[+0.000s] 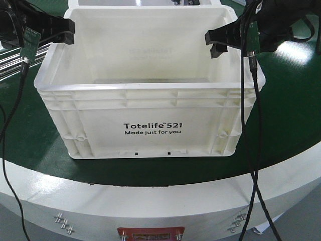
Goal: Place moving items into box and shelve
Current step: 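Move both grippers to the crate's side rims, then close both grippers on the crate's side rims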
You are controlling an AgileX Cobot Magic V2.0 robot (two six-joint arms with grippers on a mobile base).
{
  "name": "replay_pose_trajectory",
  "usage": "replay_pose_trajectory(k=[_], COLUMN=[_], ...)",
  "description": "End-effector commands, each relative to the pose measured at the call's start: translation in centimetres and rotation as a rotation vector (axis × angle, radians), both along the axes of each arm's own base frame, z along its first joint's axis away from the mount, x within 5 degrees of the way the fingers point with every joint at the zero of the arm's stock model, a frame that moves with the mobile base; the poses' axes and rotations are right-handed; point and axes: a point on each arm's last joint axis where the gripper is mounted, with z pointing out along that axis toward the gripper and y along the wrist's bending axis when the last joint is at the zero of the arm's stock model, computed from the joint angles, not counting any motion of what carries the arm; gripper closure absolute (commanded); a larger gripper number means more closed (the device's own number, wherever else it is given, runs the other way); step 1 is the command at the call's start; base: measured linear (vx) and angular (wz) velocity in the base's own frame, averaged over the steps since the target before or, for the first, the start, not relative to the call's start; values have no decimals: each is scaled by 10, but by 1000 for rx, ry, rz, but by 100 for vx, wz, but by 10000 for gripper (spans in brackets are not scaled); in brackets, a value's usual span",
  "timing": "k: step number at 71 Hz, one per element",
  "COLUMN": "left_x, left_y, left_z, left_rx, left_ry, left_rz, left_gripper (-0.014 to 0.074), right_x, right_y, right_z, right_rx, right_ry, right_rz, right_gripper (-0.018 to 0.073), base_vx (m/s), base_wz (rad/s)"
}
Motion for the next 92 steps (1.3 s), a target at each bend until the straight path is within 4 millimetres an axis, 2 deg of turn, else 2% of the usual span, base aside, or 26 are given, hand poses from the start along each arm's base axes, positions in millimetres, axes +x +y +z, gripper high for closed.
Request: replay_pose_trajectory(k=[1,11,24,31,46,76,92], left_x=[-5,-5,-5,-5,-5,-5,0], left_y=[1,1,1,1,1,0,-1], left_z=[31,31,31,31,31,30,14], left_rx=[-34,-34,-34,-34,-33,-34,-20], left_ry=[-138,-138,-138,-138,-132,-132,-39], left_rz=[3,3,3,3,2,2,-2], left_gripper=[11,11,11,11,11,11,11], right_x=[-3,-2,0,1,4,3,3], right_y=[-4,-7,-10,-10,-9,-9,-9], right_z=[30,30,26,22,15,14,14], right_rx=[30,24,-13,-15,-23,-23,-24], right_ry=[-118,-123,-108,-93,-65,-57,-55], right_rz=[-18,-66,-88,-84,-82,-79,-79], right_gripper=[57,162,455,582,575,574,574], base_vx=[0,0,0,0,0,0,0], base_wz=[0,0,0,0,0,0,0])
